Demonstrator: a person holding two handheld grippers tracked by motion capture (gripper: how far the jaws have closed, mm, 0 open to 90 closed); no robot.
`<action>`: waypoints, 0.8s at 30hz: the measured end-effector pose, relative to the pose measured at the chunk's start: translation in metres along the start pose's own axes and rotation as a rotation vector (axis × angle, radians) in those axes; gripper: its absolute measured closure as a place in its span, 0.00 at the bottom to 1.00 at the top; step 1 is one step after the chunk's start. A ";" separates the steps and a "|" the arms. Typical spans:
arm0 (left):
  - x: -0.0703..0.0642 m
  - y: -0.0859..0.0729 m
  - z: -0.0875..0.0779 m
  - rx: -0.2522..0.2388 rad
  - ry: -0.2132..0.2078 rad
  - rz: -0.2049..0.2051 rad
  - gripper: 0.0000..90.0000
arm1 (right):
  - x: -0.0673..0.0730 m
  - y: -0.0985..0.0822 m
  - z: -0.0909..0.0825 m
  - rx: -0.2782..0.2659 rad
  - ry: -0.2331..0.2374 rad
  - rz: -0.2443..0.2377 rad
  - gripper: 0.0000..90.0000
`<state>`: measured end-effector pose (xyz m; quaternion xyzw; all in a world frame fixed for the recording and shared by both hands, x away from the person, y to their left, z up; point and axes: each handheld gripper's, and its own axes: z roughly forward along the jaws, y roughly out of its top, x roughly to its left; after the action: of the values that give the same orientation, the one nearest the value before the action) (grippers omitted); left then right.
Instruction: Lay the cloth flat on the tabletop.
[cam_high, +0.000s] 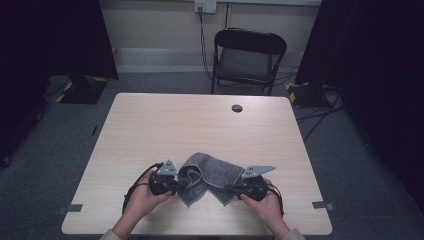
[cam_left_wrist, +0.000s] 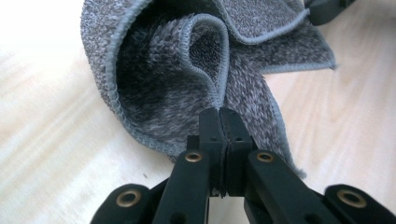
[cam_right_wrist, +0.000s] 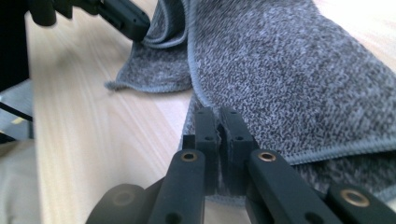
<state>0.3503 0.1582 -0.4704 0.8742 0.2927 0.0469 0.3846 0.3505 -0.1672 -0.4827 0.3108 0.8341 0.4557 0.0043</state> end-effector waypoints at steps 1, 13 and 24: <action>-0.001 -0.001 -0.001 0.003 0.001 0.004 0.99 | 0.000 -0.001 -0.002 0.001 -0.004 -0.002 0.97; 0.000 0.001 -0.013 -0.033 0.001 -0.004 0.99 | 0.001 -0.001 -0.008 -0.010 -0.006 0.019 0.97; -0.006 -0.008 -0.028 -0.010 -0.017 0.016 0.99 | 0.009 -0.002 -0.011 0.007 0.029 0.055 0.98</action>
<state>0.3326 0.1776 -0.4555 0.8748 0.2823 0.0441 0.3913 0.3395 -0.1717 -0.4756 0.3271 0.8268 0.4572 -0.0212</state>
